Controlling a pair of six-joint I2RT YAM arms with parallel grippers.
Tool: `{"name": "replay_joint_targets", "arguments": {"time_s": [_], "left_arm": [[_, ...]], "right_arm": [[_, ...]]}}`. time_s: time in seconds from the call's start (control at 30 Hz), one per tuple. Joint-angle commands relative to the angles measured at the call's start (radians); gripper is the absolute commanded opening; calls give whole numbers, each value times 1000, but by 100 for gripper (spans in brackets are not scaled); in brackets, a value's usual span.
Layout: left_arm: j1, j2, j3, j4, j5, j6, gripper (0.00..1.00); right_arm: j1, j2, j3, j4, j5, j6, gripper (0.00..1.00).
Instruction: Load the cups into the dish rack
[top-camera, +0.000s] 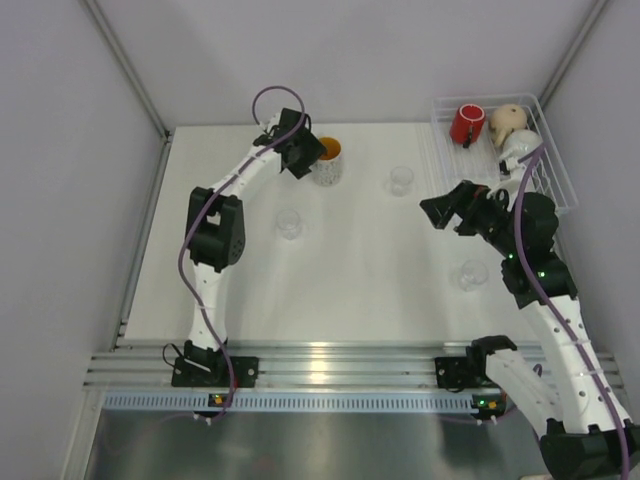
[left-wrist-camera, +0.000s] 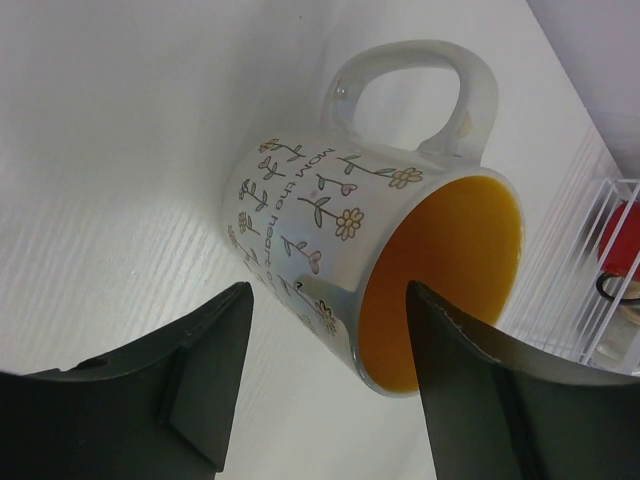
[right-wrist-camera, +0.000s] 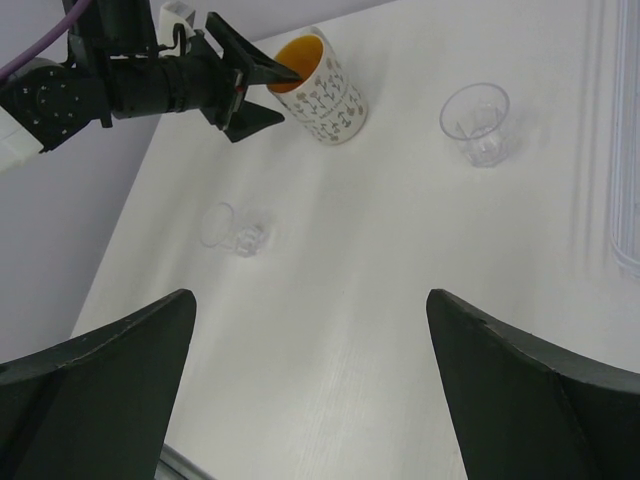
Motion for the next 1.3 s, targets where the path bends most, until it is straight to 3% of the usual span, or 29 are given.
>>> {"name": "replay_joint_targets", "arguments": {"time_s": [0.0,0.2,0.37,0.6,0.8,1.27], "left_arm": [[-6,8,42,56,3,-34,68],[-8,27,50,55,-15,16,60],[-9,39,58,53,15,99,38],[-9,-11,30,55,6,265,20],[-9,-48,39,82,99,404,0],[-9,-419,-410,526,247,737,0]], "right_arm": [[7,-7,-9,43,0,-11,99],[5,-7,-12,39,0,-14,99],[7,-4,-13,31,4,-24,100],[7,-4,-12,25,-1,-10,99],[5,19,-27,63,-61,24,99],[5,217,28,108,-324,136,98]]}}
